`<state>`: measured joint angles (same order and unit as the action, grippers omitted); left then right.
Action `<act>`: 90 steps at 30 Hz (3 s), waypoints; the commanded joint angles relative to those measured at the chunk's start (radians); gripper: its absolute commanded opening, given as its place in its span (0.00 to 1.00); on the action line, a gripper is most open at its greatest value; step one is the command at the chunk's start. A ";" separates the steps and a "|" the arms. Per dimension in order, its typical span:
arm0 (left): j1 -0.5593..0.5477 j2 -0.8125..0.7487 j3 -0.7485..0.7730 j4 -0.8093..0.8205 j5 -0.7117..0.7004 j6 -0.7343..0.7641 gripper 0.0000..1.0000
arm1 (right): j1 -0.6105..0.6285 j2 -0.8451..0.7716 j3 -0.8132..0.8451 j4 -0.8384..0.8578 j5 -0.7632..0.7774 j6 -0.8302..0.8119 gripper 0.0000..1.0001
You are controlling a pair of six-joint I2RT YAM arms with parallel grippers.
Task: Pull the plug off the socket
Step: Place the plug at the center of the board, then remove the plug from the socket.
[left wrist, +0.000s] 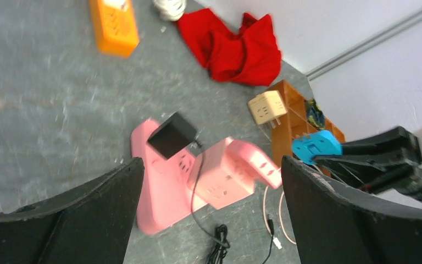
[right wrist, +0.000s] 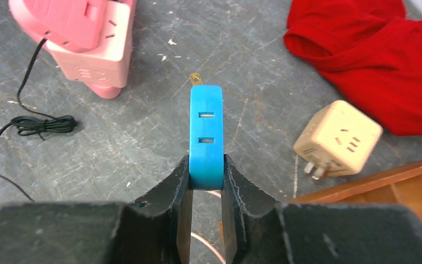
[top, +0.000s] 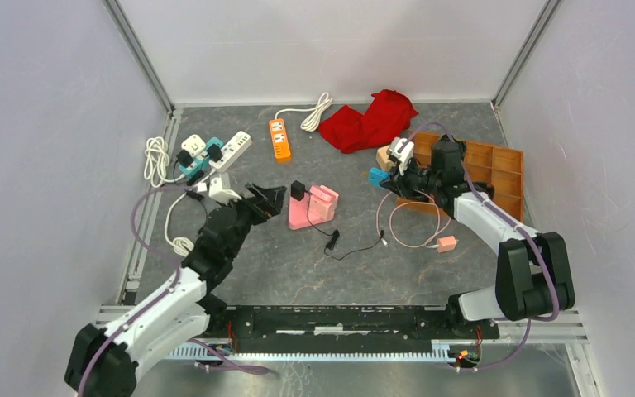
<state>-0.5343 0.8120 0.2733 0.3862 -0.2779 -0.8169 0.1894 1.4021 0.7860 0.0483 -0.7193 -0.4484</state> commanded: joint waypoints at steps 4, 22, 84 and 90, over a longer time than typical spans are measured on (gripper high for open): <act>0.005 -0.042 0.397 -0.376 0.179 0.389 1.00 | 0.002 0.090 0.188 -0.178 0.049 -0.089 0.03; -0.004 0.070 0.476 -0.577 0.187 0.718 1.00 | 0.045 0.600 0.642 -0.457 0.000 -0.073 0.24; -0.208 0.335 -0.046 0.512 0.240 0.833 0.97 | 0.364 -0.086 0.142 -0.115 0.058 -0.029 0.87; -0.208 0.502 -0.063 0.772 0.255 0.933 1.00 | 0.364 -0.076 0.142 -0.111 0.041 -0.019 0.87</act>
<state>-0.7376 1.2366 0.2157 0.8803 -0.0059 -0.0307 0.5518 1.3178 0.8879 -0.1051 -0.6716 -0.4892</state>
